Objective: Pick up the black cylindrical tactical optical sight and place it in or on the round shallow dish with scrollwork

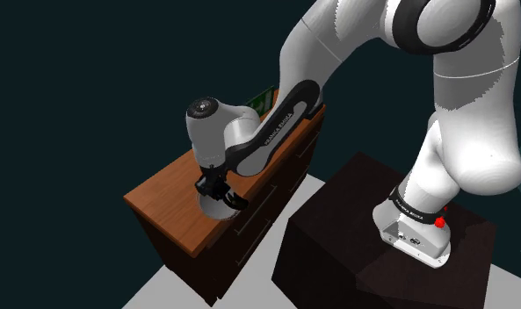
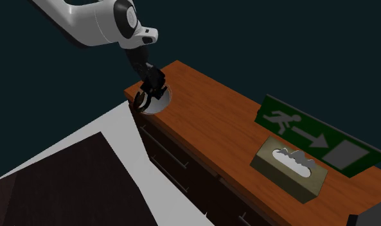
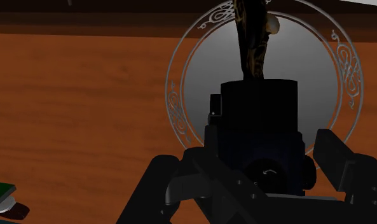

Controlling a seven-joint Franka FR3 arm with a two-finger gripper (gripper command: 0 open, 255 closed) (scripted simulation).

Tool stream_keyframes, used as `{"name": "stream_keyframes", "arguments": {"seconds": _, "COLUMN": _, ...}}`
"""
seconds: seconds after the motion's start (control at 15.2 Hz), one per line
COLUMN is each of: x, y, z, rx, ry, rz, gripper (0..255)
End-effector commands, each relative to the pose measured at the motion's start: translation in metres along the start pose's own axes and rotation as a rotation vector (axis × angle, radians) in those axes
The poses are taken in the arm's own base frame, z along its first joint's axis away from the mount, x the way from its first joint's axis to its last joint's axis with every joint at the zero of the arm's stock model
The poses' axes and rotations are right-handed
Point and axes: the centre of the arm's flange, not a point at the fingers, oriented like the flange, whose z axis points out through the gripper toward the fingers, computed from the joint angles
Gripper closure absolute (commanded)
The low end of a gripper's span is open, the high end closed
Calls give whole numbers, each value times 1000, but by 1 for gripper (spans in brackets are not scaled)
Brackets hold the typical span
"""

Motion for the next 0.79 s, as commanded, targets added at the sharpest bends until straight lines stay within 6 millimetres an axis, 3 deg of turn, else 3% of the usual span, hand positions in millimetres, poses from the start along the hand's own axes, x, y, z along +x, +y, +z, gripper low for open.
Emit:
{"name": "stream_keyframes", "arguments": {"seconds": 0.0, "x": -1, "y": 0, "z": 1, "rx": 0, "ry": -2, "rz": -1, "gripper": 255}}
{"name": "stream_keyframes", "arguments": {"seconds": 0.13, "x": -1, "y": 0, "z": 1, "rx": 0, "ry": -2, "rz": -1, "gripper": 255}}
{"name": "stream_keyframes", "arguments": {"seconds": 0.2, "x": -1, "y": 0, "z": 2, "rx": 0, "ry": -2, "rz": -1, "gripper": 0}}
{"name": "stream_keyframes", "arguments": {"seconds": 0.53, "x": -1, "y": 0, "z": 1, "rx": 0, "ry": -2, "rz": -1, "gripper": 0}}
{"name": "stream_keyframes", "arguments": {"seconds": 0.73, "x": -1, "y": 0, "z": -38, "rx": 0, "ry": -2, "rz": -1, "gripper": 0}}
